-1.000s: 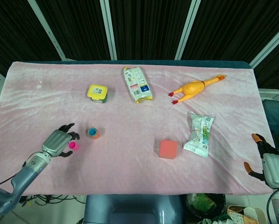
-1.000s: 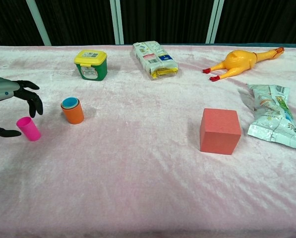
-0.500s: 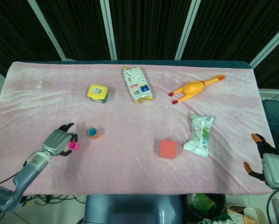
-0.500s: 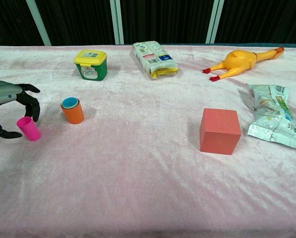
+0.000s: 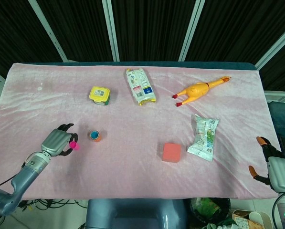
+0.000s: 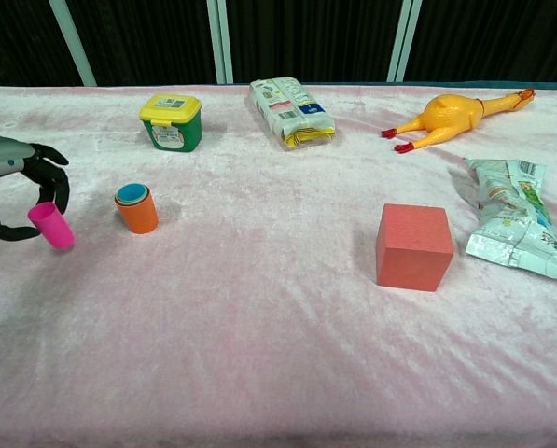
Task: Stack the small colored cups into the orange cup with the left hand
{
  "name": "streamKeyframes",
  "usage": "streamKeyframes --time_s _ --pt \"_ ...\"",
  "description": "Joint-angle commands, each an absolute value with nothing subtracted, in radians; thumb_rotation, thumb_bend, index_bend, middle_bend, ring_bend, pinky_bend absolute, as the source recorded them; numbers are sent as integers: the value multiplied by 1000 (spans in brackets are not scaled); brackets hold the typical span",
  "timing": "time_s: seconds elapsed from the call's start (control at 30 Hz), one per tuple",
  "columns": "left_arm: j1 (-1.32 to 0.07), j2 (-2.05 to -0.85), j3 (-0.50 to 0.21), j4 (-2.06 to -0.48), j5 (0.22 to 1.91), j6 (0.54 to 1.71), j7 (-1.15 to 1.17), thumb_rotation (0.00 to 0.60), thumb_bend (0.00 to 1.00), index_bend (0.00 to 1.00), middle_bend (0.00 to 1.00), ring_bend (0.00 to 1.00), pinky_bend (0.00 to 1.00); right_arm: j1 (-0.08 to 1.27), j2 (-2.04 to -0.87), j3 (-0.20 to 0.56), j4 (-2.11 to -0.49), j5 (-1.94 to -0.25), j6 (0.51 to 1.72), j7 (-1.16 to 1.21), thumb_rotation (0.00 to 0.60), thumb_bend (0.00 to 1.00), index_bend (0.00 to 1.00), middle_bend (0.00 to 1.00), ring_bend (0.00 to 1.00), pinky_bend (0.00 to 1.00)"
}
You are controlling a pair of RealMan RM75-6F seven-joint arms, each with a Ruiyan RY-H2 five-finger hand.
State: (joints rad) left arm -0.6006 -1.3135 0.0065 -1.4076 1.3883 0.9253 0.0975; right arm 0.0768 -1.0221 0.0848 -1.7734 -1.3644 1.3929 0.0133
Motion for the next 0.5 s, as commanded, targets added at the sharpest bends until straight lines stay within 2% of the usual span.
streamKeyframes --time_s 0.03,0.2,0.5 --pt "-603 -1299 -4 -1428 1395 937 103 600 353 505 543 78 162 77 -1022 85 -1773 -1365 1394 13 600 265 33 61 161 214" --pt "-623 -1252 -52 -1486 1387 953 85 600 353 504 540 78 164 76 -1022 84 -1774 -1364 1393 13 600 266 33 61 161 214" --pt "-724 -1197 -136 -1545 1327 855 104 600 353 507 535 78 166 79 -1025 84 -1775 -1363 1390 6 600 264 33 61 161 214"
